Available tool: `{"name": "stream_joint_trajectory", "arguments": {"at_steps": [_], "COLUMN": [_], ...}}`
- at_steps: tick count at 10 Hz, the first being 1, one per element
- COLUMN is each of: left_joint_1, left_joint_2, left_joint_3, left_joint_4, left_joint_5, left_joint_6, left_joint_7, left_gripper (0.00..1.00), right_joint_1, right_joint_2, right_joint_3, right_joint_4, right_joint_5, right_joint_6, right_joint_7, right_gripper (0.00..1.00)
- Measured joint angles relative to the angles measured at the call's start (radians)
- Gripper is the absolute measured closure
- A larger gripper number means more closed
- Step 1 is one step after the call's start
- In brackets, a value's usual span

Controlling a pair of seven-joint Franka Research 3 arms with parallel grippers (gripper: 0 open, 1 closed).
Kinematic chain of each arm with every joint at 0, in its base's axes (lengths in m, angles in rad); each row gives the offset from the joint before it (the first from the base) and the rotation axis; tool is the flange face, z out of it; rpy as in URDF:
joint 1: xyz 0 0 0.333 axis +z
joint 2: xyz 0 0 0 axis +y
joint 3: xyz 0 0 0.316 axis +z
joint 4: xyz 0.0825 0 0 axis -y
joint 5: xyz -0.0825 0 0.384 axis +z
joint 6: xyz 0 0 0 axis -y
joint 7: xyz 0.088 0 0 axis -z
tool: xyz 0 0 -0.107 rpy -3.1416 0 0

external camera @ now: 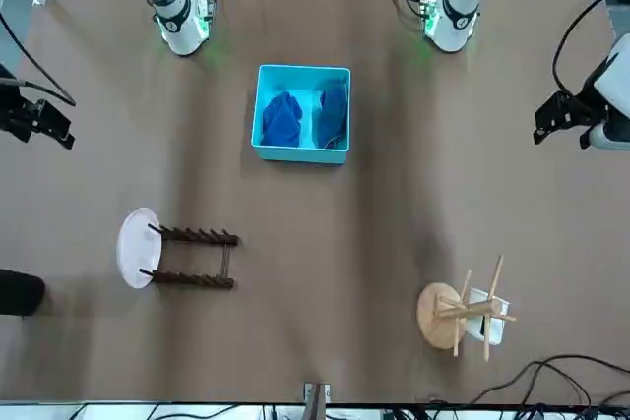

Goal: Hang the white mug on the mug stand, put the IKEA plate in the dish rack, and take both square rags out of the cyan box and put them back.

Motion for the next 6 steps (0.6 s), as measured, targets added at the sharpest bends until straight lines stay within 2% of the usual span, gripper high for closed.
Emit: {"name": "stream_joint_trajectory", "arguments": {"at_steps": [6], "left_joint_1": [0.006], "left_joint_2": [-0.008], "left_joint_3": [0.002], "left_joint_4": [-0.01], "left_joint_5": [0.0], "left_joint_6": [-0.009], "left_joint_7": [0.0], "left_gripper": [0.0], "right_joint_1": [-0.027], "right_joint_2": [0.0], "right_joint_3": [-0.001], "right_joint_4": [0.03], "right_joint_5": [0.0], "right_joint_6": [-0.028], "right_joint_7": [-0.003], "right_gripper": [0.01]}}
